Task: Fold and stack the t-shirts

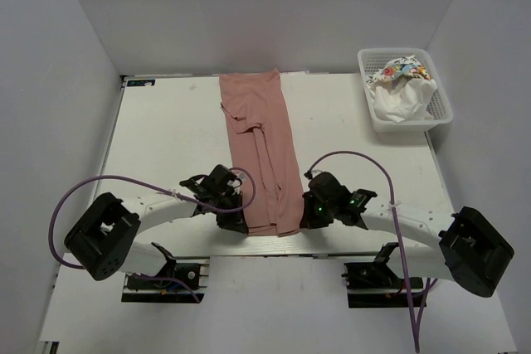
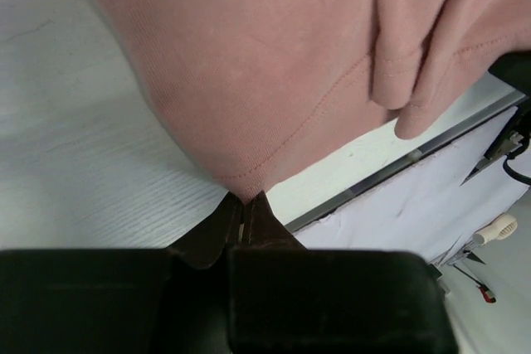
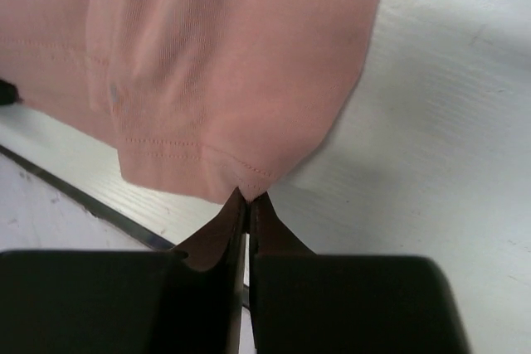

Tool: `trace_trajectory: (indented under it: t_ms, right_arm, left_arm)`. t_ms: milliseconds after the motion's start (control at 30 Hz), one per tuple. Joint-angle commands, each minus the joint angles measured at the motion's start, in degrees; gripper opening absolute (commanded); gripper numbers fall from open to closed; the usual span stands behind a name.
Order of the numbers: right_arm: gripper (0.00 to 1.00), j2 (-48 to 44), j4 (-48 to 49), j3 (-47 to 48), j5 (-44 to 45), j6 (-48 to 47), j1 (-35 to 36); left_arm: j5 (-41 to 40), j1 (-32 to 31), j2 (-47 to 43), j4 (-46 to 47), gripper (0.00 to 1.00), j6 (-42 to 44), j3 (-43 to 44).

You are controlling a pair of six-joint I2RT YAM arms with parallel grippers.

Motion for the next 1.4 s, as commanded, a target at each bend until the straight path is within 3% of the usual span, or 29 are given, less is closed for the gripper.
trace_trajectory:
  t_ms: [0,267,400,567,800,967,1367]
  right_arm:
    - [0.0,-1.6,1.7,1.9,4.9,-1.0,0.0]
    - [0.0,-1.8,2.7,10.6,8.1,-1.8,-0.3]
    - [0.0,1.2,2.5,15.9,14.9,-1.5,-0.7]
    - [0.0,7.3,5.3,23.8,20.5,-2.7,-2.1]
    - [0.0,18.7,4.9,37.6,22.7,-7.1,-5.7]
    - [0.0,23.7,5.1,42.2,23.6,-9.5,-8.3]
    - [0.0,37.4,3.0,55.6,17.3,-12.2,-13.1]
  left_arm:
    - [-0.6,-0.3,-3.1,0.3,0.0,0.2,1.8]
    - [-2.7,0.9,-3.1,-3.6,0.0,3.2,12.6]
    - [-16.9,0.9,0.3,-10.0,0.0,2.6,21.5]
    - [-25.9,3.7,6.1,-14.1,0.0,-0.7,30.0]
    - [-27.7,8.3,12.3,-14.7,0.0,-2.1,39.0]
    - [-29.6,10.6,15.4,-13.9,0.0,-2.1,42.9]
    - [-30.2,15.0,24.9,-11.5,0.0,-0.2,51.1]
